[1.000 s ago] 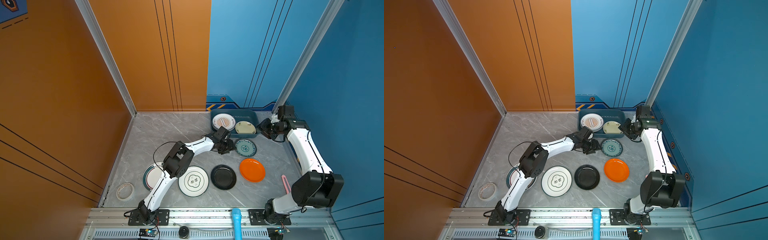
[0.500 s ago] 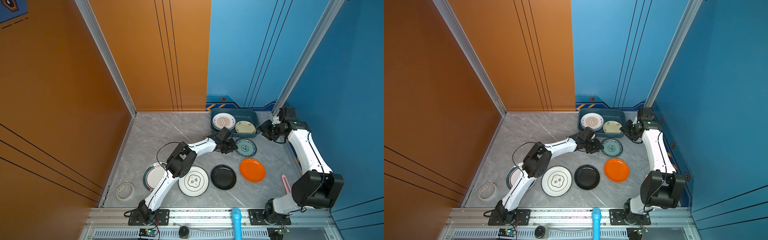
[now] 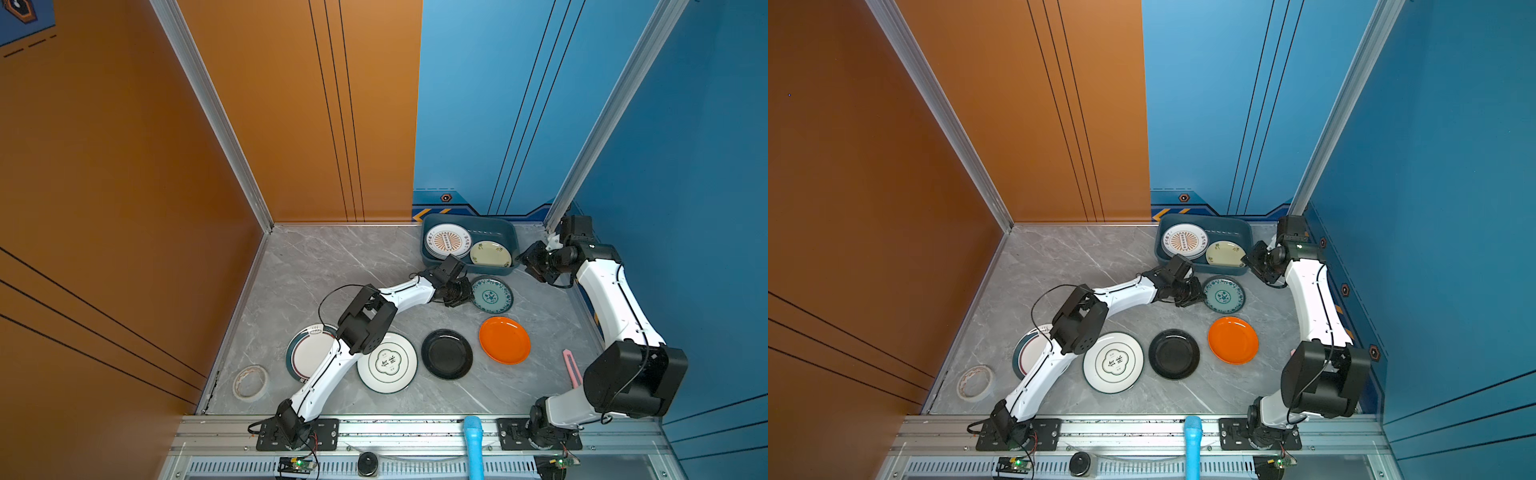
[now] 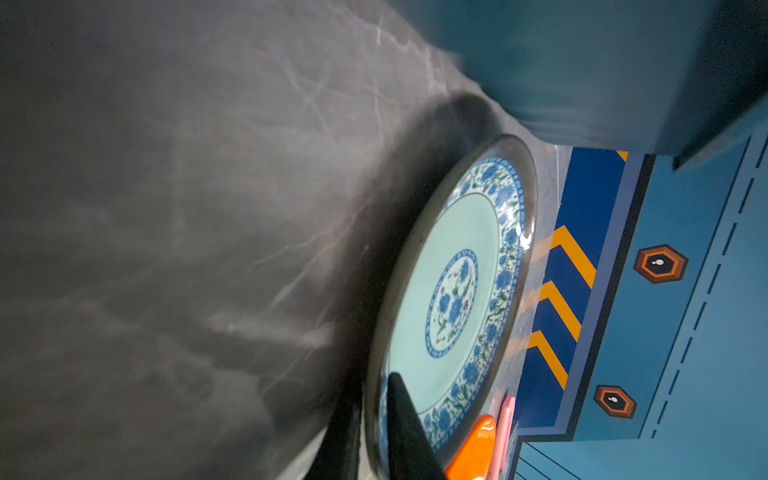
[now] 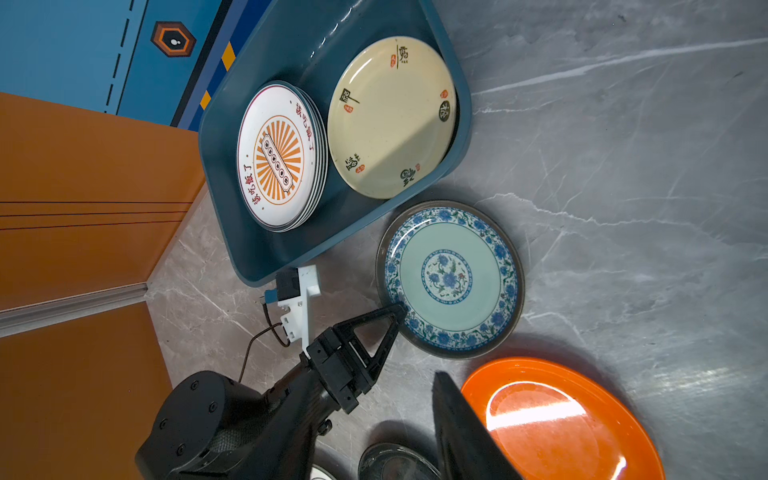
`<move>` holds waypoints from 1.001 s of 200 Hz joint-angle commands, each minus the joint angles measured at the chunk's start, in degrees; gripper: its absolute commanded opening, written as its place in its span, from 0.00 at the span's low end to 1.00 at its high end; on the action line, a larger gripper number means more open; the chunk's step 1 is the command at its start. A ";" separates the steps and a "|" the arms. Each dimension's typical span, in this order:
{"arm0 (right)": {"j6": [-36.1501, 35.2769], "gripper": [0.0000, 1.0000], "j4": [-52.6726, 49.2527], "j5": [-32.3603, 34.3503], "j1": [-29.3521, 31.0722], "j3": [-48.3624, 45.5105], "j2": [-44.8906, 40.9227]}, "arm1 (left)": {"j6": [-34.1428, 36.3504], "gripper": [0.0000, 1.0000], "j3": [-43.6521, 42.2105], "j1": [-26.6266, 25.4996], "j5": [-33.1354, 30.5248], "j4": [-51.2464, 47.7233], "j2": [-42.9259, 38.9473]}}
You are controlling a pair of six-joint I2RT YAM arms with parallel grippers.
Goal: Place the plates into the plastic bin on the countertop
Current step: 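Grasp the blue floral plate edge with left gripper and lift it upright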
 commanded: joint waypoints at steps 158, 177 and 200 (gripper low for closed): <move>-1.80 0.47 1.29 -2.72 -0.70 -0.13 -0.05 | 7.59 0.00 -13.41 3.32 -0.48 -8.49 -20.66; -3.42 0.48 1.81 -6.16 -0.60 0.56 1.26 | 11.94 0.00 -13.63 4.50 -0.93 -12.17 -23.36; -4.89 0.51 3.48 -11.03 -0.55 1.62 2.68 | 15.43 0.00 -15.84 6.58 0.91 -14.22 -26.54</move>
